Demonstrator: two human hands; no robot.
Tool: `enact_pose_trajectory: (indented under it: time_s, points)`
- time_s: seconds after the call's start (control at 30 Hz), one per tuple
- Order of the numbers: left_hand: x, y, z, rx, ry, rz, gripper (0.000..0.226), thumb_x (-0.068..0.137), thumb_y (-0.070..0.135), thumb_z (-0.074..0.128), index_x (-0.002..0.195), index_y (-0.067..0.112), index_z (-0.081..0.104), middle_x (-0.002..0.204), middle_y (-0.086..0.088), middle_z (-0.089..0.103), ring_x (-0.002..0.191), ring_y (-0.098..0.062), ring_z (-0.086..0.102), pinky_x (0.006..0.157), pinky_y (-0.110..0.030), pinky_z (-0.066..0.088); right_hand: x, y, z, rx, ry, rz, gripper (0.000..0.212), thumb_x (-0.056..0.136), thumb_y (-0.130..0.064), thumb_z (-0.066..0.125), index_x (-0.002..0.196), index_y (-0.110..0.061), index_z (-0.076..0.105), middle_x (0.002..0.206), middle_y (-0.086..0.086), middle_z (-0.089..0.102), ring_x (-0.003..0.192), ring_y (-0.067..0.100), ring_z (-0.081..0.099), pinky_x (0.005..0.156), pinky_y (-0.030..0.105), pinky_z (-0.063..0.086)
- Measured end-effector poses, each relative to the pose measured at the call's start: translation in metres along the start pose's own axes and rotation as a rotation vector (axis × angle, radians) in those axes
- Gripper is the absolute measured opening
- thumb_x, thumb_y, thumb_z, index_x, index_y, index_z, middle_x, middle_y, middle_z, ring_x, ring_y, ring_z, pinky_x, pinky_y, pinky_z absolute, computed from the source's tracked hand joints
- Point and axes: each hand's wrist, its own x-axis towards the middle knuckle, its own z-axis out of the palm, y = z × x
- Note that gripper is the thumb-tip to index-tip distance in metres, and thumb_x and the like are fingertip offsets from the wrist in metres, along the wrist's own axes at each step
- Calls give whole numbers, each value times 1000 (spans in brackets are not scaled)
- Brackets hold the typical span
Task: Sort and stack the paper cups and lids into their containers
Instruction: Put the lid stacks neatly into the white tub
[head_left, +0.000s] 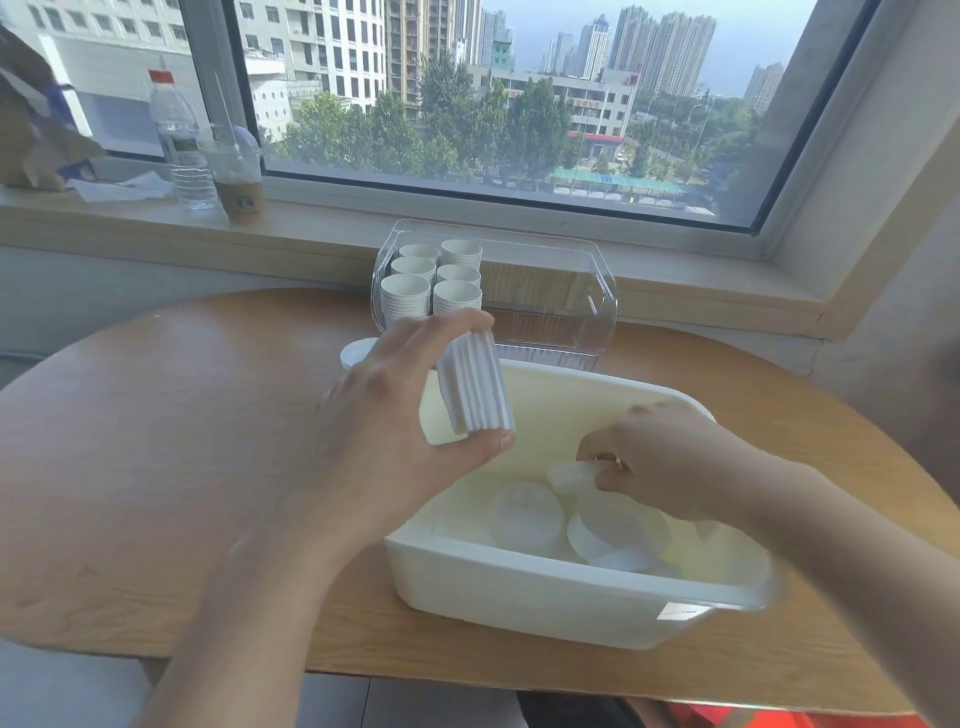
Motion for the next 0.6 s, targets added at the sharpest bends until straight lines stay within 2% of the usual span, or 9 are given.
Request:
enact_pose_trajectory:
  time_s: [0.07, 0.23, 0.37, 0.43, 0.6]
  points:
    - [0, 3, 2, 1, -6, -4, 72, 74, 64, 81, 135, 60, 44, 130, 30, 53, 111, 4, 51, 103, -55, 49, -5, -1, -3, 103, 90, -2, 19, 100, -46, 58, 116, -41, 68, 94, -16, 69, 92, 13, 61, 79, 30, 45]
    - [-2, 2, 6, 34, 24, 8, 72, 74, 64, 81, 135, 59, 43, 130, 32, 51, 107, 6, 48, 100, -55, 50, -19, -5, -12, 490, 295, -10, 9, 94, -43, 70, 90, -37, 74, 77, -22, 67, 78, 1, 63, 78, 32, 54]
    - [-5, 4, 11, 38, 21, 36, 74, 77, 58, 85, 140, 54, 46, 134, 31, 51, 111, 3, 51, 97, -48, 51, -25, -17, -24, 798, 460, -32, 11, 93, -41, 73, 85, -35, 77, 84, -17, 74, 79, 9, 67, 74, 32, 55]
    - [-7, 3, 12, 44, 27, 45, 73, 76, 61, 81, 140, 53, 47, 137, 30, 52, 112, 3, 52, 95, -43, 50, -27, -23, -29, 926, 533, -37, 12, 93, -40, 74, 85, -32, 78, 87, -14, 75, 79, 12, 68, 75, 34, 55]
    - [-12, -1, 13, 51, 50, 59, 74, 73, 67, 73, 141, 54, 44, 136, 33, 50, 106, -1, 55, 90, -44, 54, -27, -35, -36, 1120, 491, -96, 12, 94, -35, 76, 94, -25, 81, 92, -7, 78, 81, 21, 70, 77, 40, 58]
